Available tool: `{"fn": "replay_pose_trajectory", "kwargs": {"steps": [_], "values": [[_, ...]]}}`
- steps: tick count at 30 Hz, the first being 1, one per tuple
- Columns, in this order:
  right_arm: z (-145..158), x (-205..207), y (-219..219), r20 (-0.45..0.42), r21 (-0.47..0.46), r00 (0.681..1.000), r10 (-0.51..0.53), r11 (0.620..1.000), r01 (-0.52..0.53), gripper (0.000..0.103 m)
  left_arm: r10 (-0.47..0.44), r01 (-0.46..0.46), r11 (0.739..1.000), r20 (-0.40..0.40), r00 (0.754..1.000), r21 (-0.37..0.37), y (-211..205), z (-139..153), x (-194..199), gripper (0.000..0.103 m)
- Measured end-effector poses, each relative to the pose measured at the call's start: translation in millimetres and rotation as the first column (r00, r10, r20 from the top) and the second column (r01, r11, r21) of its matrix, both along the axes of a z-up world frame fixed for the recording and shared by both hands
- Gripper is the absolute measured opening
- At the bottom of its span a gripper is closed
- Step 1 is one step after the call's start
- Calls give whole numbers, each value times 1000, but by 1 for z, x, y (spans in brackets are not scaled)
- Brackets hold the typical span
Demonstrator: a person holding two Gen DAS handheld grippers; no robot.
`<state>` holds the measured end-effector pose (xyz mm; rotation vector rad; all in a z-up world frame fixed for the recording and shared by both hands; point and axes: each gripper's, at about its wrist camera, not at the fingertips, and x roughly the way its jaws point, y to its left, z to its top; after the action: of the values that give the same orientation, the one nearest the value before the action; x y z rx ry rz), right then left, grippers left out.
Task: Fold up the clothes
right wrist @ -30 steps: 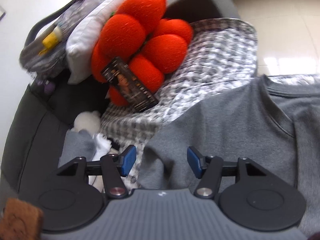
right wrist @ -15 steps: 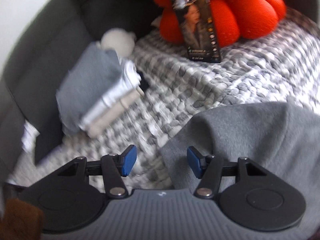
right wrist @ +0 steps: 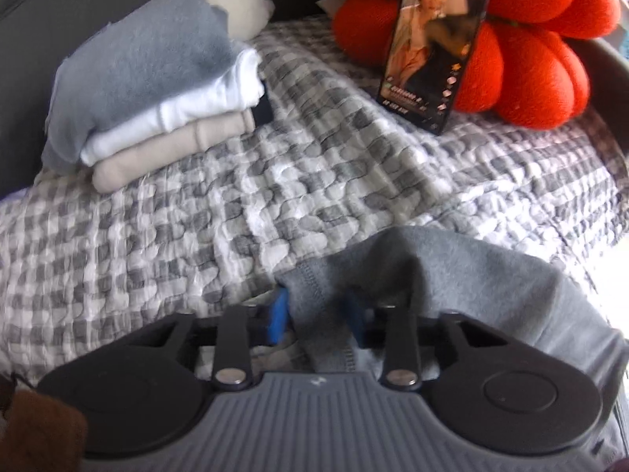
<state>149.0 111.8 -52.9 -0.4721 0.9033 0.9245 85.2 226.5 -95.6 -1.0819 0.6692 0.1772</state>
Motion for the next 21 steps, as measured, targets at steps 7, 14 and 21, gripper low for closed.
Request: {"fn": "replay_pose_trajectory", "kwargs": {"steps": [7,14,21], "values": [[19,13,-41,-43,215,989,-139,966,145,9,4,-6,998,23,1000,67,0,10,0,0],[44,24,-95,-128,451,941,-312,827,336,9,-50,28,982,115,992,188,-5,31,3,0],[44,24,-150,-194,540,884,-426,705,459,9,-214,148,940,196,957,307,-29,50,5,0]]}}
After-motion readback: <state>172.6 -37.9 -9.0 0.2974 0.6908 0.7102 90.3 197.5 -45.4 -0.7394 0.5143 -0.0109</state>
